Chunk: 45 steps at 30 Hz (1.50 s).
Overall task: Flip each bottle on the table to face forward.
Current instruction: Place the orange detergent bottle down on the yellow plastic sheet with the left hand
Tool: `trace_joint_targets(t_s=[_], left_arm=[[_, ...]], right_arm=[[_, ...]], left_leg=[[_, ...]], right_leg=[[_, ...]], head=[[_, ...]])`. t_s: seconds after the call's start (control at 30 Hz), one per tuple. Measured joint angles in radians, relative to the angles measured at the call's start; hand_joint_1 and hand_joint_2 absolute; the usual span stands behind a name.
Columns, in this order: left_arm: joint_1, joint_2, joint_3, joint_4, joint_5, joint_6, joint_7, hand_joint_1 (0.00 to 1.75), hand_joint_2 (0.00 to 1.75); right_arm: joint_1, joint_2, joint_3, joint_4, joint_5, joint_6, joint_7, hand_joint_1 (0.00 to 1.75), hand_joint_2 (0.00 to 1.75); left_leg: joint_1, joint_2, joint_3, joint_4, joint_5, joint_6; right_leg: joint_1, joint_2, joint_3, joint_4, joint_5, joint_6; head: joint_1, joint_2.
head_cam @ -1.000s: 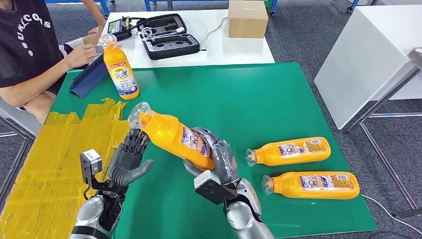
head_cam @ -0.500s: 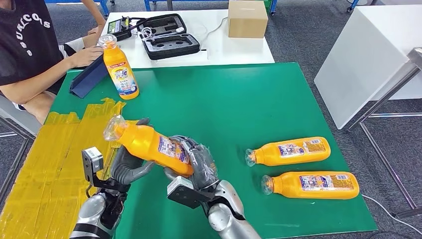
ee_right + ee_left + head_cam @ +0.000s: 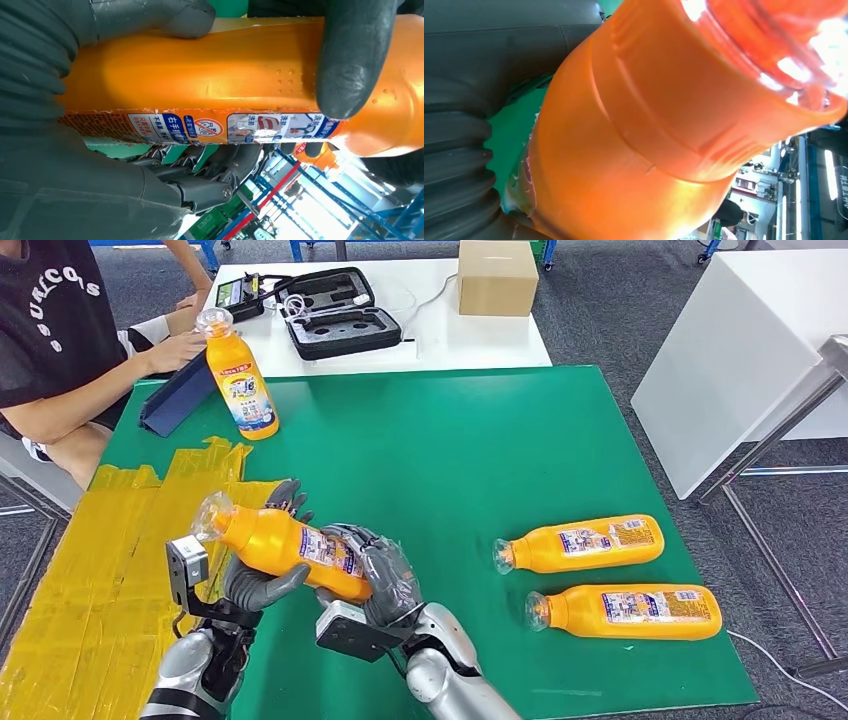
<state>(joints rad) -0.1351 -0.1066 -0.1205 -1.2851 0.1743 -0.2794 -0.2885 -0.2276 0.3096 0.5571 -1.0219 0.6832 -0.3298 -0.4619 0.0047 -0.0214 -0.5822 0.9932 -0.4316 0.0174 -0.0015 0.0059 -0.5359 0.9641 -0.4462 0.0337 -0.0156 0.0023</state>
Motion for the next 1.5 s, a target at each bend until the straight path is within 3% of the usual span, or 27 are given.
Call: trace_joint_targets(t_s=[0.23,0.37,0.67,0.7,0.83,0.87,1.0,1.17,1.5], left_arm=[[-0.006,0.002,0.0,0.02,0.023,-0.016,-0.007,0.0,1.75],[-0.006,0.002,0.0,0.031,0.049,-0.025,-0.016,1.75,1.75],[0.0,0.001,0.006,0.032,0.072,0.004,-0.02,1.75,1.75],[0.0,0.001,0.006,0.032,0.07,0.005,-0.02,1.75,1.75],[-0.006,0.0,0.004,0.032,0.046,0.022,-0.023,1.75,1.75],[-0.011,-0.001,0.004,0.031,0.031,0.035,-0.026,1.75,1.75],[-0.032,-0.004,-0.003,0.019,-0.091,0.136,-0.042,1.75,1.75],[-0.062,-0.019,-0.009,-0.009,-0.363,0.385,-0.033,1.75,1.75],[-0.08,-0.032,-0.007,-0.03,-0.401,0.414,-0.028,1.75,1.75]], right_arm=[[-0.022,0.008,0.031,0.053,0.025,-0.019,-0.012,1.75,1.75],[-0.038,0.01,0.057,0.093,0.025,-0.039,-0.014,1.75,1.75],[-0.055,0.013,0.085,0.13,0.002,-0.059,-0.015,1.75,1.75],[-0.056,0.013,0.085,0.13,0.001,-0.059,-0.015,1.67,1.75],[-0.056,0.013,0.086,0.13,-0.012,-0.057,-0.018,0.08,1.75],[-0.055,0.013,0.086,0.128,-0.017,-0.057,-0.019,0.0,1.75],[-0.041,0.008,0.082,0.091,-0.052,-0.051,-0.018,0.0,1.75],[0.008,-0.008,0.063,-0.044,-0.082,-0.048,-0.017,0.0,1.75],[0.048,-0.018,0.04,-0.159,-0.086,-0.046,-0.013,0.0,1.75]], left_leg=[[0.0,0.0,0.0,0.0,0.0,0.0],[0.0,0.0,0.0,0.0,0.0,0.0],[0.0,0.0,0.0,0.0,0.0,0.0],[0.0,0.0,0.0,0.0,0.0,0.0],[0.0,0.0,0.0,0.0,0.0,0.0],[0.0,0.0,0.0,0.0,0.0,0.0],[0.0,0.0,-0.001,0.0,0.0,0.0],[0.0,0.0,-0.002,0.0,0.0,0.0],[0.0,0.0,-0.002,0.0,0.0,0.0]], right_leg=[[0.0,0.0,0.0,0.0,0.0,0.0],[0.0,0.0,0.0,0.0,0.0,0.0],[0.0,0.0,-0.001,0.0,0.0,0.0],[0.0,0.0,-0.001,0.0,0.0,0.0],[0.0,0.0,-0.001,0.0,0.0,0.0],[0.0,0.0,-0.001,0.0,0.0,0.0],[0.0,0.0,-0.001,0.0,0.0,0.0],[0.0,0.0,-0.002,0.0,0.0,0.0],[0.0,0.0,-0.002,0.0,0.0,0.0]], head=[[0.0,0.0],[0.0,0.0],[0.0,0.0],[0.0,0.0],[0.0,0.0],[0.0,0.0],[0.0,0.0],[0.0,0.0],[0.0,0.0]])
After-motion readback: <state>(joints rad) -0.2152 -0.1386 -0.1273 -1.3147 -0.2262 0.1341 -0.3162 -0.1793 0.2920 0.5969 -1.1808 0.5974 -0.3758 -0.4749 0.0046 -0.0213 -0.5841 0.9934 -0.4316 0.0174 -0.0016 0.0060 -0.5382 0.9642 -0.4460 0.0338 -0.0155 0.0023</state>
